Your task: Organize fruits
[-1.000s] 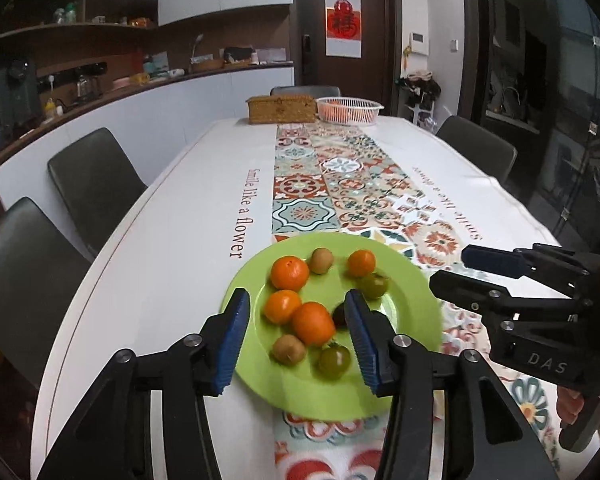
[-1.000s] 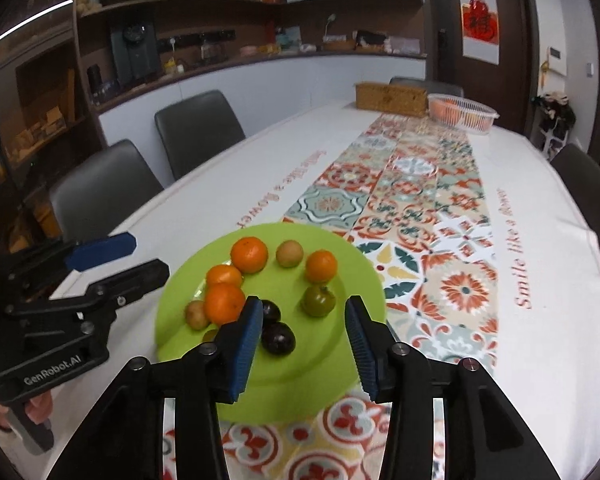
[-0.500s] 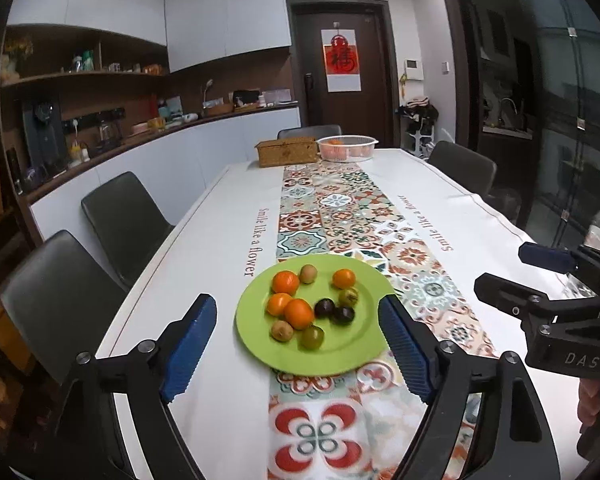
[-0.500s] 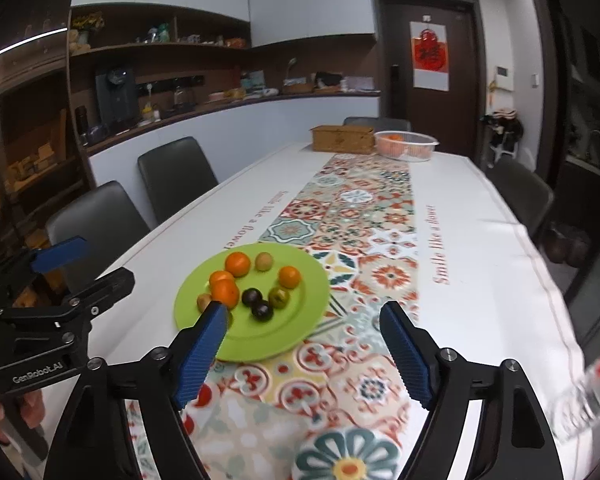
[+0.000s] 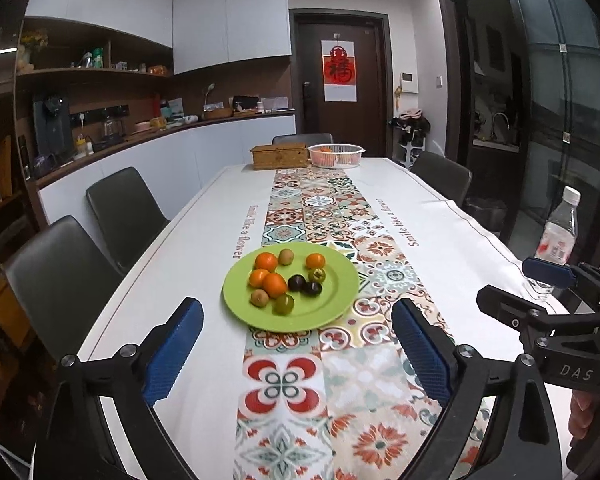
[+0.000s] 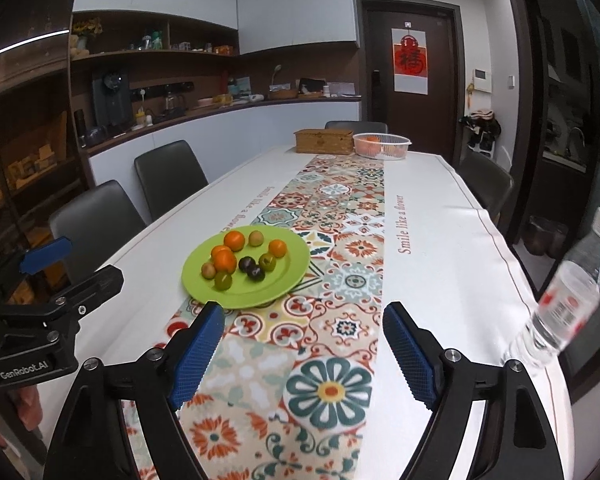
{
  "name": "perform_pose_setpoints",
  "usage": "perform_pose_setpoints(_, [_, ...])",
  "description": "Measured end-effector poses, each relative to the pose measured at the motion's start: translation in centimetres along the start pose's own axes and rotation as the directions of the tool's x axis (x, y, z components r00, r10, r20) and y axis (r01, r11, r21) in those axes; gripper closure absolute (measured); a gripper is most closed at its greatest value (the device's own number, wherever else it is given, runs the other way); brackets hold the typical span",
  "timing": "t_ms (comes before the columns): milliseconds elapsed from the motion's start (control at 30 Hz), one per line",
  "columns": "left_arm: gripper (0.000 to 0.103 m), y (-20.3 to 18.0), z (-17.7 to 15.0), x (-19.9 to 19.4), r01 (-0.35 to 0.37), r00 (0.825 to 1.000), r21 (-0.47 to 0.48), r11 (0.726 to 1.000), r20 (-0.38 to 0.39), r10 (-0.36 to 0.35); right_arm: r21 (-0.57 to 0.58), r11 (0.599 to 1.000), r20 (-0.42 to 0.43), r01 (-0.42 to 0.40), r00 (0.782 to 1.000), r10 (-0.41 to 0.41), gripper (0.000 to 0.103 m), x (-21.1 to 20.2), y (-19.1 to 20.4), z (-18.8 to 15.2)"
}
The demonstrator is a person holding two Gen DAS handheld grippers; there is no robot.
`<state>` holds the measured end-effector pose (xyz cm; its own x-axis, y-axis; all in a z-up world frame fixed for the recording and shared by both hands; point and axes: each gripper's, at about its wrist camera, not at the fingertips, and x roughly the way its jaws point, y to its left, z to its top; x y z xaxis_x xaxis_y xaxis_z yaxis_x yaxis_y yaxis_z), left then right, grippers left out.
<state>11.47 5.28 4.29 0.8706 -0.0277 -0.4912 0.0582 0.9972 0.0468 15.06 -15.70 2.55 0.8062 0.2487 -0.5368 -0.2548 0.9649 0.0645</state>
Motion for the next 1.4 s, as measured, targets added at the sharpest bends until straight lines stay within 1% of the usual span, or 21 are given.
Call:
perform_pose_setpoints(333, [0.005,-0.7,-1.1,-2.9,-0.002,1.0,0.012,1.0,0.009,0.001,-0.003,1.0,0.022,-0.003,1.0,0.003,0.021,-3.0,0.7,-2.0])
perform_pose_setpoints(700, [0.004,-1.2,-1.7,-4.6,0.01,1.0,0.016,1.0,0.028,-0.01,-0.002,1.0,0.052,0.008,0.999,-0.008,0.021,-5.3,0.8,-2.6])
perform_pose_setpoints(1400, [0.003,-1.5,-2.5,-6.1,0.001,0.999,0.03,1.0,0.046,-0.002,-0.014,1.0,0.067,0.019,0.998,-0.018,0.021,-7.0,1.2,-3.5])
